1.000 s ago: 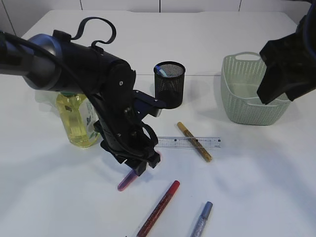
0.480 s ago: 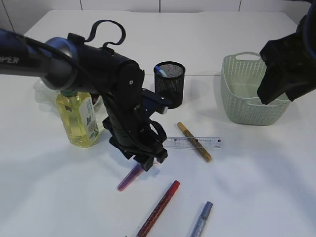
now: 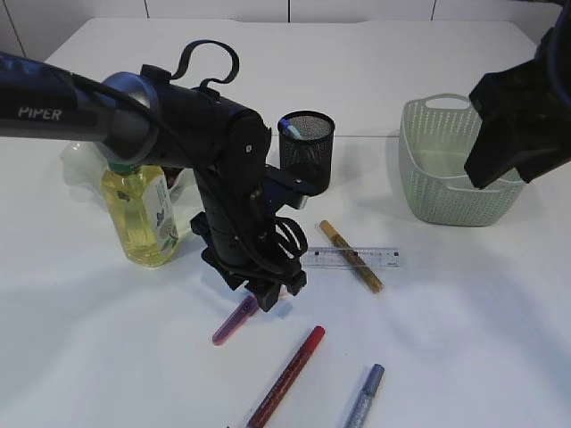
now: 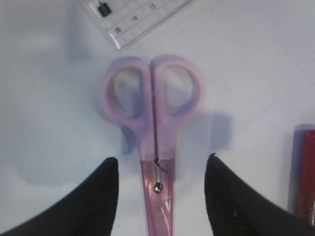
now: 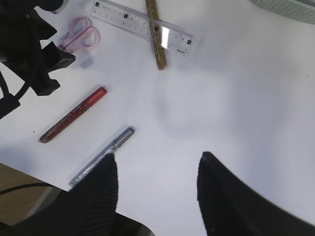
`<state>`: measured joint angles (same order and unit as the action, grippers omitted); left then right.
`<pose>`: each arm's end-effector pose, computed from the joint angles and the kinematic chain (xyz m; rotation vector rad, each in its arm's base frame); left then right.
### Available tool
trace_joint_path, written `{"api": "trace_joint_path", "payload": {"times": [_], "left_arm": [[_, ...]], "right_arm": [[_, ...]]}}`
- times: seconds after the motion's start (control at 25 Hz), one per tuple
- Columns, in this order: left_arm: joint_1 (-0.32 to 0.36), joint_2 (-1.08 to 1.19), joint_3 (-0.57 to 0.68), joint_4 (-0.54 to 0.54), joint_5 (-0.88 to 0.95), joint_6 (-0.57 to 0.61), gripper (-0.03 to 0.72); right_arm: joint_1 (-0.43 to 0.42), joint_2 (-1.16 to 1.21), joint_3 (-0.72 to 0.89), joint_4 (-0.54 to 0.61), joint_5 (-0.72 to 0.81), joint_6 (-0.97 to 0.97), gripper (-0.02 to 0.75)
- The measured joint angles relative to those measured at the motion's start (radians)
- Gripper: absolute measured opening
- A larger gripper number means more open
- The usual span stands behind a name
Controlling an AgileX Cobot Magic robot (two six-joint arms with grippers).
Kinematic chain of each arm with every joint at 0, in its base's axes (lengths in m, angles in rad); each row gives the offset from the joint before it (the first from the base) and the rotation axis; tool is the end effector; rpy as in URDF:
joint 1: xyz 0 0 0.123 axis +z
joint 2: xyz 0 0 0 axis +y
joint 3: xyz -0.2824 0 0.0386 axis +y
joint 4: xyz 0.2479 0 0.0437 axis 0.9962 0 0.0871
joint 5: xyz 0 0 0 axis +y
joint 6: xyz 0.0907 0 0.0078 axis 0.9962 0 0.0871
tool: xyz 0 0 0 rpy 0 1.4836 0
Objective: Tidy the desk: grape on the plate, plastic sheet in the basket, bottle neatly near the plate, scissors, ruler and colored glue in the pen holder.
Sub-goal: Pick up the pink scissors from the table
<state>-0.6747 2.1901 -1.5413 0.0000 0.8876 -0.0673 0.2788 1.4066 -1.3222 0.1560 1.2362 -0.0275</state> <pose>0.3359 -0.2687 0.1252 0.9054 2.8890 -0.0668 0.2584 0.0879 0.3457 -0.3928 2.7861 0.2783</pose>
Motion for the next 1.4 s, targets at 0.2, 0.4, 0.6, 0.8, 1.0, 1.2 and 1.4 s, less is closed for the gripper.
{"api": "trace_joint_path", "payload": {"times": [0.2,0.4,0.6,0.8,1.0,1.2,1.4], "left_arm": [[0.000,0.000,0.000,0.000,-0.006,0.000,0.413],[0.000,0.002,0.000,0.000,-0.010,0.000,0.413],[0.000,0.024,-0.001,0.000,-0.010,0.000,0.413],[0.000,0.034,-0.001,0.000,-0.010,0.000,0.413],[0.000,0.035,-0.001,0.000,-0.012,0.000,0.413],[0.000,0.042,-0.004,0.000,-0.012,0.000,0.413],[0.000,0.042,-0.004,0.000,-0.012,0.000,0.392]], "right_arm": [[0.000,0.000,0.000,0.000,0.000,0.000,0.418],[0.000,0.000,0.000,0.000,0.000,0.000,0.419],[0.000,0.000,0.000,0.000,0.000,0.000,0.419],[0.000,0.000,0.000,0.000,0.000,0.000,0.418],[0.000,0.000,0.000,0.000,0.000,0.000,0.418],[0.000,0.000,0.000,0.000,0.001,0.000,0.419],[0.000,0.000,0.000,0.000,0.001,0.000,0.419]]}}
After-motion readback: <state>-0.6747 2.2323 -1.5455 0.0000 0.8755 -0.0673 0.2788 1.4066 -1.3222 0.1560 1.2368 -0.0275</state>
